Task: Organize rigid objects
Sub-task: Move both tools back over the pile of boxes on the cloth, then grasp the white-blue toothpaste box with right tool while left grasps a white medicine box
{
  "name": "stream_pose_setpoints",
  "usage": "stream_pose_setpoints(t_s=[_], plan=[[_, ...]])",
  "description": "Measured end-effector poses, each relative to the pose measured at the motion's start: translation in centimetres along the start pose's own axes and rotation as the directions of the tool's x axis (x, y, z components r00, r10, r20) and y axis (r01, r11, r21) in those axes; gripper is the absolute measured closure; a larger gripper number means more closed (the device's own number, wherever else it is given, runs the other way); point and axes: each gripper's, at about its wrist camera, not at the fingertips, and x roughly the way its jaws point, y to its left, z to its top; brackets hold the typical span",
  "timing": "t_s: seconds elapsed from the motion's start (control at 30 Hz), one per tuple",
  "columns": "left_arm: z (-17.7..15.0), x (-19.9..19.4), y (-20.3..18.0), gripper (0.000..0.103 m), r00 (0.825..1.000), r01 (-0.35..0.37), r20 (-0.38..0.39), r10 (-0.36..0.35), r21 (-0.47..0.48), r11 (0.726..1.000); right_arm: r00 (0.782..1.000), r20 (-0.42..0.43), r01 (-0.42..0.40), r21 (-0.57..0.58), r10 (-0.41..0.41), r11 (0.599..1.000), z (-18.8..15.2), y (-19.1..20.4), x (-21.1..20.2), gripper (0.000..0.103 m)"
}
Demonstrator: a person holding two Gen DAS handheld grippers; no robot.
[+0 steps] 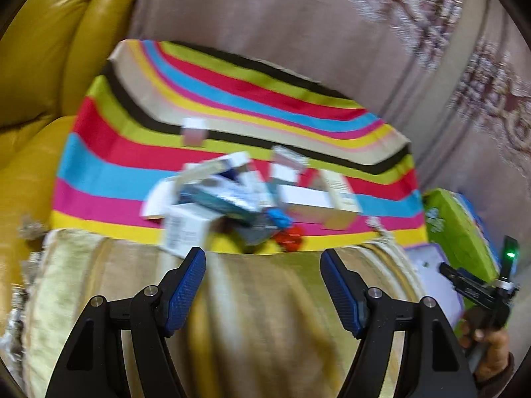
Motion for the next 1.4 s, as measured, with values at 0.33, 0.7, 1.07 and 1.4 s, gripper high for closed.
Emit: stream_pose_setpoints(t_s=[0.33, 0.7, 1.07, 1.4], plan=[[2.2, 4.3, 4.0, 0.031, 0.986, -0.109, -0.125, 0.113, 0.041, 0.993, 0.991, -0.002, -0.130, -0.206, 0.133, 0.970, 1.7, 8.3, 0.0, 0.004], [2.9, 6.4, 4.9, 0.031, 0.983, -0.052, -0.175, 0.060, 0.047, 0.998, 0.922, -0.099, -0.352, -0.616, 0.374, 0.705, 2.8, 23.5, 0.7, 0.006], [3.2, 6.9, 6.1, 0.035, 0.980, 0.006, -0.197, -0.006, -0.001, 1.000, 0.869, -0.216, -0.432, -0.769, 0.445, 0.471, 2.4, 31.2, 4.0, 0.014], [3.0, 8.0, 6.4, 0.057, 0.973, 0.014, -0.229, -0.015, -0.005, 1.000, 0.851, -0.294, -0.487, -0.753, 0.435, 0.443, 3.2, 32.9, 6.4, 0.048]])
